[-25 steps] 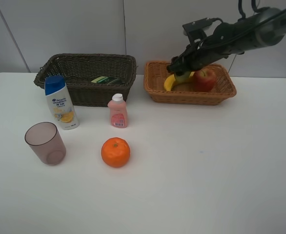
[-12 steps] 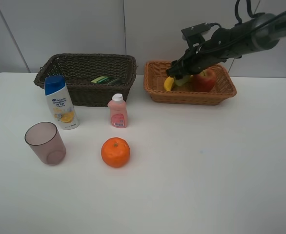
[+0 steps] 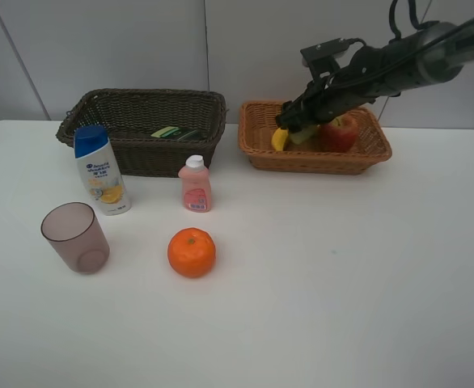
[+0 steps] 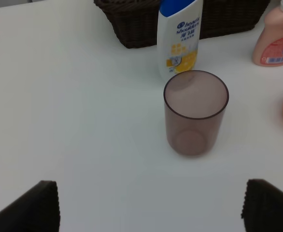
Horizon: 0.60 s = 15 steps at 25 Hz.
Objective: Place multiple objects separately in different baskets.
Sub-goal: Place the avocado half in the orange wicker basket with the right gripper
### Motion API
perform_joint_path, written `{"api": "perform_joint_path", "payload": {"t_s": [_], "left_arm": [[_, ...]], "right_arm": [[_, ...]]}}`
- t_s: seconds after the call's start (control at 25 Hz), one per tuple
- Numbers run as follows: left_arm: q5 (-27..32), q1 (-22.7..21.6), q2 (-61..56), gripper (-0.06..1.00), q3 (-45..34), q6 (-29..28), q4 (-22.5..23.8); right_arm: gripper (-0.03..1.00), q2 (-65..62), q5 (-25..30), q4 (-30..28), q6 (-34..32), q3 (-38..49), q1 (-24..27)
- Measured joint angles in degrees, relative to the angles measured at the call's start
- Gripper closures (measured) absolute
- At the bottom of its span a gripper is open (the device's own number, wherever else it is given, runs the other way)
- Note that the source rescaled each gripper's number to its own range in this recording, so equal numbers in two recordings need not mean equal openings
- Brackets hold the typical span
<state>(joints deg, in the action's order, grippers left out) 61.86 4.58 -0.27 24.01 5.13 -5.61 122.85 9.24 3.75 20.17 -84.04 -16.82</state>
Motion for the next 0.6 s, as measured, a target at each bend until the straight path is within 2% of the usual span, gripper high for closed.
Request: {"api": "perform_joint_path", "payload": {"t_s": [0.08,0.16,0.28,0.6], "left_arm": [[0.00,0.00,0.00,-0.05,0.00,0.00,0.00],[0.00,0.00,0.00,-0.05,0.00,0.00,0.00],[0.00,0.00,0.00,-0.05,0.00,0.00,0.00],[0.00,0.00,0.00,-0.05,0.00,0.00,0.00]], "right_arm": [[0.09,0.00,-0.06,0.00,0.00,0.00,0.00],[0.03,0.00,-0.11,0.05,0.00,0.00,0.00],[-0.01,0.00,-0.18,0.05,0.00,0.00,0.00],[-0.01,0.00,-0.18,1.01,0.00,0.00,0.00]]}}
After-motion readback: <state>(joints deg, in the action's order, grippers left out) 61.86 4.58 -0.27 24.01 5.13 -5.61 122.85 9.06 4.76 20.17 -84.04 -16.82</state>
